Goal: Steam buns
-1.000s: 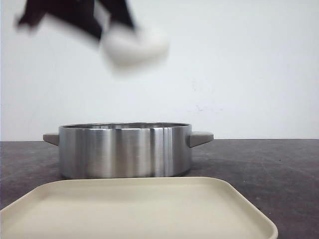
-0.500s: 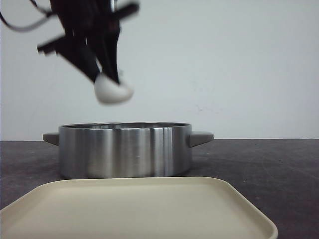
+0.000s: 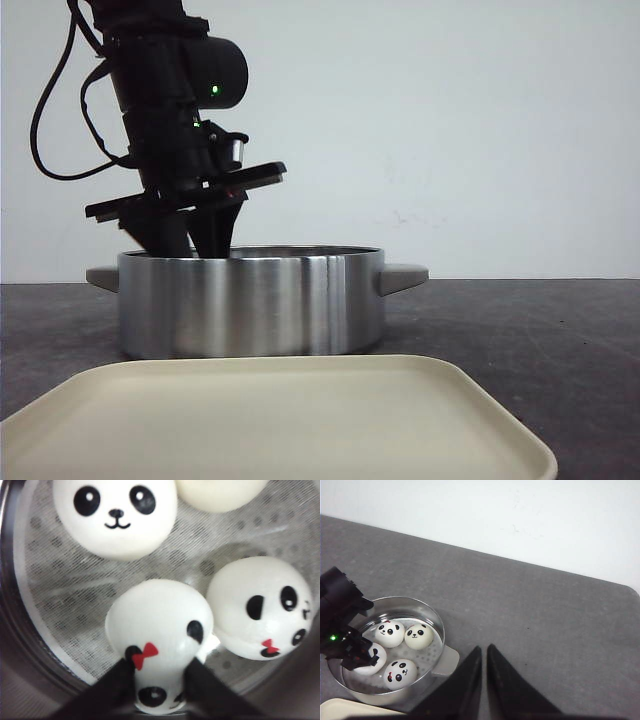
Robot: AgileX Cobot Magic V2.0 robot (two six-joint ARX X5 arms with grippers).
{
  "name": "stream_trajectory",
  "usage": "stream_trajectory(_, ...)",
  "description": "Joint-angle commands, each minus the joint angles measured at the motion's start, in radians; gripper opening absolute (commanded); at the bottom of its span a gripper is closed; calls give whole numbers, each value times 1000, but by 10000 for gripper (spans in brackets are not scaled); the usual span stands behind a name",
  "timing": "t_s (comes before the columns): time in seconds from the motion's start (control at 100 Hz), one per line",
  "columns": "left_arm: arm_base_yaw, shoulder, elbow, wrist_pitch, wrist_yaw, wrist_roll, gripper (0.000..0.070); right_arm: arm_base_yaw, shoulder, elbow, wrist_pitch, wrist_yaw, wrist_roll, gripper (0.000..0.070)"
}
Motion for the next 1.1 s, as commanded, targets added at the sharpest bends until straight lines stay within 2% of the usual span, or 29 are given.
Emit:
stream_trajectory(0.0, -3, 19, 23, 9, -3, 17, 535, 12, 10, 17, -66, 4, 20, 12)
stream_trajectory(0.03, -3, 19, 27, 5, -3, 17, 604, 12, 10, 17, -66, 5, 20, 12)
stream_trajectory(0.07, -1, 19, 37, -10, -3, 18, 647, 12, 10, 17, -66, 5, 20, 12)
stream_trajectory(0.29, 7, 5, 138, -120, -4, 21, 634, 12, 10, 17, -65, 5, 20, 12)
stream_trajectory(0.39, 4, -74, 155, -103, -3, -20, 618, 13, 10, 15, -60, 5, 19, 12)
stream_trajectory(0.46, -9, -159, 155, -65, -28, -51, 522, 29, 10, 11, -45, 0, 19, 12)
stream_trajectory(0.55, -36, -288, 155, -8, -73, -59, 316, 63, 5, -14, -5, -2, 19, 12)
stream_trajectory(0.63, -66, -406, 155, 31, -106, -52, 181, 87, -13, -64, 60, -2, 19, 12)
stream_trajectory(0.74, -110, -555, 154, 50, -159, -11, 61, 110, -56, -174, 196, -3, 19, 12)
stream_trajectory(0.81, -139, -639, 153, 40, -179, -10, 49, 123, -92, -267, 302, -20, 19, 12)
stream_trajectory(0.88, -172, -719, 153, 11, -182, -9, 49, 127, -129, -372, 429, -83, 2, 12)
stream_trajectory(0.94, -195, -785, 147, -13, -203, -4, 49, 127, -166, -472, 573, -182, -67, 12)
stream_trajectory(1.09, -234, -953, 56, -48, -249, -2, 51, 128, -240, -715, 1015, -573, -292, 12)
